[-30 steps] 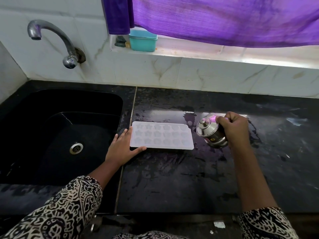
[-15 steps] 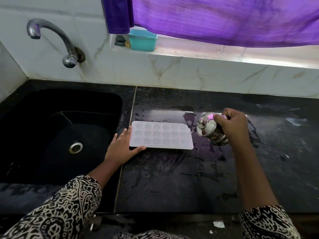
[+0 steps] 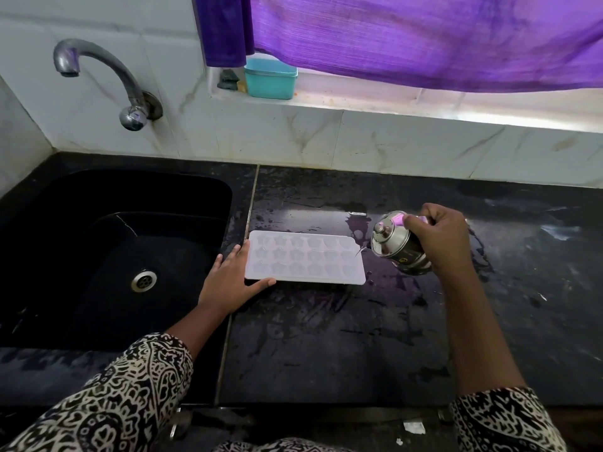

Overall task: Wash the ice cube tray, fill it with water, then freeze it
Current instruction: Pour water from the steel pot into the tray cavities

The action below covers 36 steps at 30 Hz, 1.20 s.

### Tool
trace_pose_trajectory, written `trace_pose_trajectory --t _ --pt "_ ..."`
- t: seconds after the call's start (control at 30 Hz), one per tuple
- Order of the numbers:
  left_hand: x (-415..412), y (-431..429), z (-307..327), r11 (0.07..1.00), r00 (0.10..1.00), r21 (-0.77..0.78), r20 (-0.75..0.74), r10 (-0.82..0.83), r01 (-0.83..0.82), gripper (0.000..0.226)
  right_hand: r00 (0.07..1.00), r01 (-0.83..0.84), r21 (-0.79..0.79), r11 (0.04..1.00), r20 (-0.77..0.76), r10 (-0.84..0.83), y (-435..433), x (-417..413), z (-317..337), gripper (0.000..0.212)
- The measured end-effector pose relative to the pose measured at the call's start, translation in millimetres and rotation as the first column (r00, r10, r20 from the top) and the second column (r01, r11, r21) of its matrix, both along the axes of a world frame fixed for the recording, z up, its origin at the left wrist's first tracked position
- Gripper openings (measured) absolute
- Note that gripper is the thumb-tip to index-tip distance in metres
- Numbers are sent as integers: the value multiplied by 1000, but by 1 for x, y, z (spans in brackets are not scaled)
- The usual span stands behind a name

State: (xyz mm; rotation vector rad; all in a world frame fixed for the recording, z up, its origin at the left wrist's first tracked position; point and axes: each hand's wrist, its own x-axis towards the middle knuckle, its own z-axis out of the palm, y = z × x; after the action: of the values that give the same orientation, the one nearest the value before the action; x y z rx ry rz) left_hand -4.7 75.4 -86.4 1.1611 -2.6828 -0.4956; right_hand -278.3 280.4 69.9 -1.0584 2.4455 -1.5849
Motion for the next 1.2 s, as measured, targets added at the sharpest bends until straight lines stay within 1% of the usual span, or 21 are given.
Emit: trace_pose_trajectory --t 0.37,0.67,0.97,1.2 --pt "0 -1 -2 1000 1000 -2 -1 2 -2 118 1000 -13 -28 1000 6 13 1 0 4 40" --pt "0 -1 -2 1000 1000 2 0 3 -3 118 1000 -5 -7 1000 -2 5 1 -1 2 37" --pt "0 0 -1 1000 1000 -2 8 3 -2 118 1000 -7 -26 1000 4 7 2 -3 0 40" --pt "0 0 -1 1000 1000 -3 6 5 -5 119 997 1 -74 997 83 6 4 -3 -4 38"
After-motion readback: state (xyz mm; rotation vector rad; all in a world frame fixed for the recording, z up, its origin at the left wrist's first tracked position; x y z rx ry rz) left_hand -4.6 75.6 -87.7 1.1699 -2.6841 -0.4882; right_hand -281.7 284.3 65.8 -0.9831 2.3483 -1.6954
